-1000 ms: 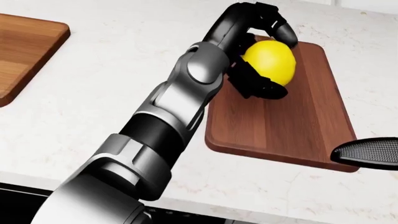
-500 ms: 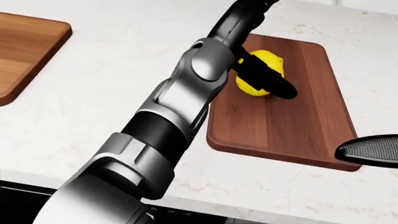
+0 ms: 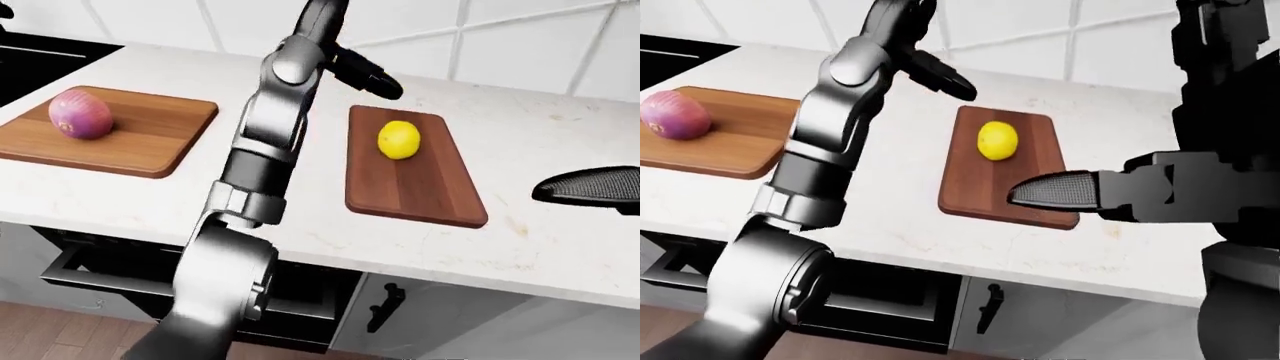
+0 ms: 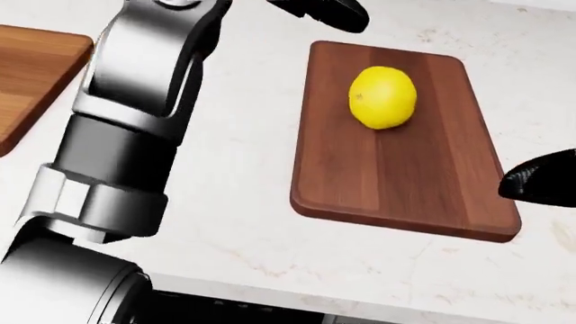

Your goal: Place the lemon and the onion on separate cutting boards.

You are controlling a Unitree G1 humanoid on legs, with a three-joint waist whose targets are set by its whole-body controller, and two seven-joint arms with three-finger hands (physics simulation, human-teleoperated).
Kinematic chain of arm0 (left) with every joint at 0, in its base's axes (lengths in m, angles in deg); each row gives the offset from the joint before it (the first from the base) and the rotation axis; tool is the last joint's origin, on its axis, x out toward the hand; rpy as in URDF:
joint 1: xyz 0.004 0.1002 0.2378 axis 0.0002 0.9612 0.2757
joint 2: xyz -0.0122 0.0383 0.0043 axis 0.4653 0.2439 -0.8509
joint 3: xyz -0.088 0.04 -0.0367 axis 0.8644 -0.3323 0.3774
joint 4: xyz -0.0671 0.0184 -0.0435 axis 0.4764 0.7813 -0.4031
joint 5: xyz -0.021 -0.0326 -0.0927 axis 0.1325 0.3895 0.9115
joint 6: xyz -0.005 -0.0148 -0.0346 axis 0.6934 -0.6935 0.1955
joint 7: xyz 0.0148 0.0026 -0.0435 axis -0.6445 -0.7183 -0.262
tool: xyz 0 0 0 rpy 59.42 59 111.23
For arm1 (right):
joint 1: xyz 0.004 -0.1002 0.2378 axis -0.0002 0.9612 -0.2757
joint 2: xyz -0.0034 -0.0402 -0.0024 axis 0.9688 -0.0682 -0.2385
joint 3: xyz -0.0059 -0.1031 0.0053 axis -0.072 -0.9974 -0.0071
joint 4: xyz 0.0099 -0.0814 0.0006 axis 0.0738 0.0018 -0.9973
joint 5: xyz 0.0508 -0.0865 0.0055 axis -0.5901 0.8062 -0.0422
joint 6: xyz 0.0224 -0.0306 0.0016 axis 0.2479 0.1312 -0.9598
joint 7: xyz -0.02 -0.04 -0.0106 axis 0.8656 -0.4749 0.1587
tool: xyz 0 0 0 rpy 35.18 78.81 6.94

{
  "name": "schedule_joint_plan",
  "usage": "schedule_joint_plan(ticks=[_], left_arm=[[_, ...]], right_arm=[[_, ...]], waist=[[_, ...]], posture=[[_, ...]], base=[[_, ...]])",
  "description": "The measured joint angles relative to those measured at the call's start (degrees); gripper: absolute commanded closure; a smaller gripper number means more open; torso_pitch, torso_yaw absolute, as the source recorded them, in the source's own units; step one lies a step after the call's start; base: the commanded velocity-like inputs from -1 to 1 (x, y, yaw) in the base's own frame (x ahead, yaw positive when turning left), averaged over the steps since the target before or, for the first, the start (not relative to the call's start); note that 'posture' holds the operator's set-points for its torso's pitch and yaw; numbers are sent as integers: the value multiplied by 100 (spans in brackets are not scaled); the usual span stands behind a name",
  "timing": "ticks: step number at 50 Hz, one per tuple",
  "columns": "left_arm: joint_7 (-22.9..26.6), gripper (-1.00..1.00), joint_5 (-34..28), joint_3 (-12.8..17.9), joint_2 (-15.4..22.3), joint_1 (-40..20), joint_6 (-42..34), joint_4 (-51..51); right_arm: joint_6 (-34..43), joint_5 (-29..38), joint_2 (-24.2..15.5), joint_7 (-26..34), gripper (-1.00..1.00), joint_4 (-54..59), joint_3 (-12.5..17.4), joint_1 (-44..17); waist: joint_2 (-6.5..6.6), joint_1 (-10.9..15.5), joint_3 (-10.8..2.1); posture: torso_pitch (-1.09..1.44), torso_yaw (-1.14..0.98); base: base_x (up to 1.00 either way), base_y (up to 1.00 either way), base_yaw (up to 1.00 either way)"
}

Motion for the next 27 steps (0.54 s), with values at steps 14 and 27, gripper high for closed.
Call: schedule_joint_plan(ticks=[14, 27], left_arm=[[366, -100, 643, 444, 1072, 1573, -2963, -4835], [240, -100, 1543, 1055, 1723, 2505, -4157, -7039]], right_arm=[[-324, -1411, -1598, -636, -100, 482, -116, -723], [-705, -1520, -1874, -531, -100, 337, 669, 182]], waist=[[-10, 45, 189], [84, 24, 231]], posture=[[0, 0], [0, 0]], base=[[0, 0, 0], [0, 0, 0]])
